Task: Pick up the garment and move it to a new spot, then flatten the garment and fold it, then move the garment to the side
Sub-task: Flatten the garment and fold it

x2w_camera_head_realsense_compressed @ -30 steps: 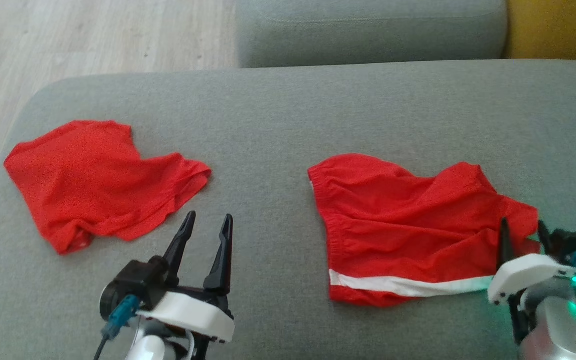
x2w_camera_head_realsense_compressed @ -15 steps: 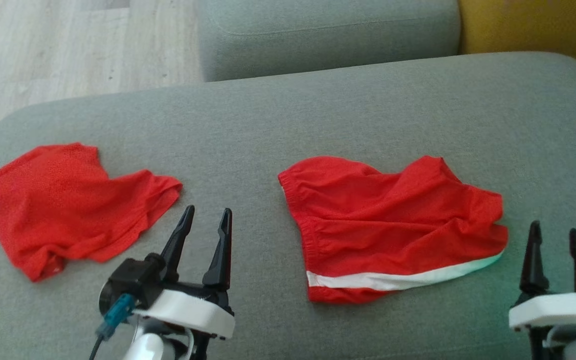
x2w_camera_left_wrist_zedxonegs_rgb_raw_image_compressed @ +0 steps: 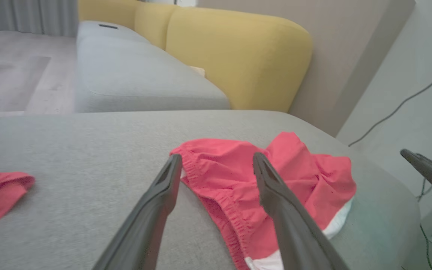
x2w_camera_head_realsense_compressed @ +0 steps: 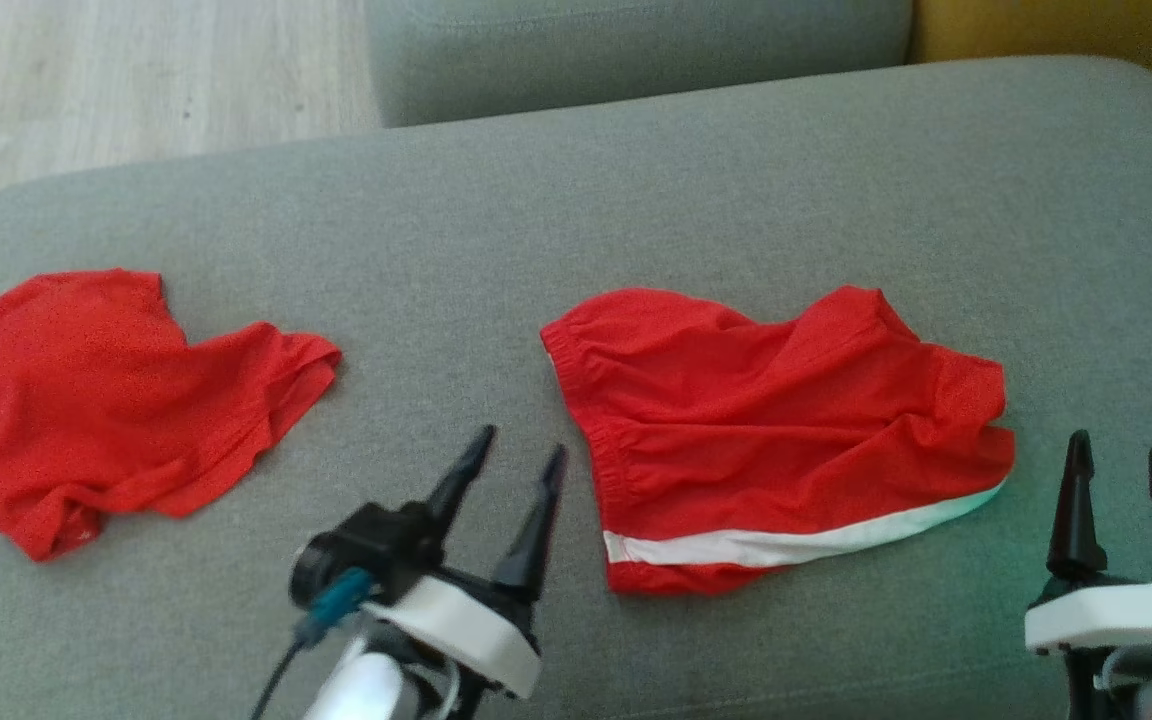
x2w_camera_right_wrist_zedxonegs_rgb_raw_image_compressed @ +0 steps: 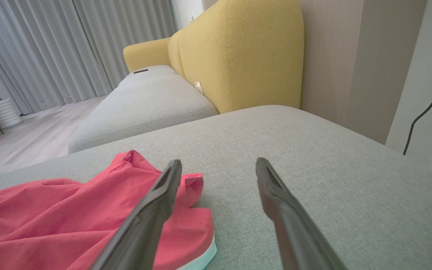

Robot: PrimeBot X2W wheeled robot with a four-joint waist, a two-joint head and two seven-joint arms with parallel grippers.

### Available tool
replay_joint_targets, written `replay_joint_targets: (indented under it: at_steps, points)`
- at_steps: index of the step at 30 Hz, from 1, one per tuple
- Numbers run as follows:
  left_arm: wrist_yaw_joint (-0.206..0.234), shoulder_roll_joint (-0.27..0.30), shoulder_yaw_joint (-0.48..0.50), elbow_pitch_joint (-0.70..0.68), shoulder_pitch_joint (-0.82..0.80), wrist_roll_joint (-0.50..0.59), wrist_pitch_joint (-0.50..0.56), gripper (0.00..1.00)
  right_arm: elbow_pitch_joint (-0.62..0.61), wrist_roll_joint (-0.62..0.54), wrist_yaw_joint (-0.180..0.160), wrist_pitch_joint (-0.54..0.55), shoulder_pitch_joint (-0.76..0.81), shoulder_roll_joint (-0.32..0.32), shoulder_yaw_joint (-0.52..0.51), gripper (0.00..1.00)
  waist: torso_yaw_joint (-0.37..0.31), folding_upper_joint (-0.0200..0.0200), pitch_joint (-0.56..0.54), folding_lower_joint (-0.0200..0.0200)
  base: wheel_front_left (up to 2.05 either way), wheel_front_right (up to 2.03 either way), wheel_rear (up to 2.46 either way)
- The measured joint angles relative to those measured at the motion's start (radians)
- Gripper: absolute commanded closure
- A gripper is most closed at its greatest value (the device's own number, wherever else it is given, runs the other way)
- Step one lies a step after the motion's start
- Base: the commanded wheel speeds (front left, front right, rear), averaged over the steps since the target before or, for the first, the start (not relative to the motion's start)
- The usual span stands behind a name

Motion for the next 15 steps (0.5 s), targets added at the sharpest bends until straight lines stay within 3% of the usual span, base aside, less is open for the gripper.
replay_joint_targets:
  at_steps: [8,15]
  points:
    - [-0.043,0.0,-0.161,0.212,-0.077,-0.024,0.0,0.0,0.001,-0.001,0.0,0.0,-0.028,0.0,0.002,0.0,-0.018,0.0,0.038,0.0,0.0,0.0,0.0]
    - [-0.037,0.0,-0.245,0.351,-0.146,-0.079,0.016,0.0,0.005,-0.001,0.0,0.0,-0.031,0.0,0.004,0.0,-0.037,0.0,0.062,0.0001,0.0,0.0,0.0]
